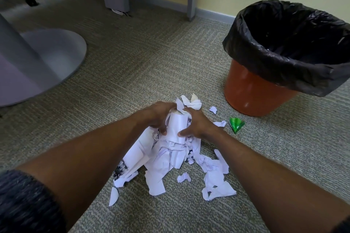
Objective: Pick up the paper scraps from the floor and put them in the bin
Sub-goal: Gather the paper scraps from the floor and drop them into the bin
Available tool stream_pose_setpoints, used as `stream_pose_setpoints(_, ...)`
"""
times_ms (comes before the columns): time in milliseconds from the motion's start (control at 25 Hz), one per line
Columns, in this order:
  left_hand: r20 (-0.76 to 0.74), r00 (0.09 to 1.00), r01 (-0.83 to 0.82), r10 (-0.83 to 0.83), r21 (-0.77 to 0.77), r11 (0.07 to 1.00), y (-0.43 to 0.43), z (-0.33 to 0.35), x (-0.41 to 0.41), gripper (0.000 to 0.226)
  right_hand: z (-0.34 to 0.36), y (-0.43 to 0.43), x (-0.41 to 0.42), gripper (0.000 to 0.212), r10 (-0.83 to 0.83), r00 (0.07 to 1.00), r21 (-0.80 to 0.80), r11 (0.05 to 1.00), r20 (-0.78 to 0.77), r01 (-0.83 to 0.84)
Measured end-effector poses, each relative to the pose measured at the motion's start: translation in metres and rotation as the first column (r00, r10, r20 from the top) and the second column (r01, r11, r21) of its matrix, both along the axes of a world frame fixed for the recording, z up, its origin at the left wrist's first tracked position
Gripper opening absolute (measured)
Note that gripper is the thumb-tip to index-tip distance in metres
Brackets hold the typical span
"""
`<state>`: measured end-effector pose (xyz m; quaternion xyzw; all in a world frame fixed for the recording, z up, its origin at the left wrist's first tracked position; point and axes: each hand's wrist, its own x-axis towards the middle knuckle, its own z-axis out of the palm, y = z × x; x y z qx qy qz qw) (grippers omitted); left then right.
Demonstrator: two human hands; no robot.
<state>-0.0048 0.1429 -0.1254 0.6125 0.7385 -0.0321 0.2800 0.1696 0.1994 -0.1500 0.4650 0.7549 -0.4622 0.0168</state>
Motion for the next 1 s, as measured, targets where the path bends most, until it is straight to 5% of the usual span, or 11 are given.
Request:
stream_pose_setpoints(480, 0.112, 0.985, -0.156, 0.135, 0.205, 0.966, -0.029, 0.002, 0.019, 0.093, 0.014, -0.022, 0.009, 0.088, -0.239, 0.949, -0.099, 0.970, -0.207, 0.223)
stream_pose_setpoints(1000, 0.268, 0.945, -0.289, 0.190, 0.405, 0.867, -0.062, 0.051, 0.053, 0.073, 0.061, -0.043, 0.030, 0.088, -0.222, 0.915, 0.007, 0.971, -0.337, 0.239)
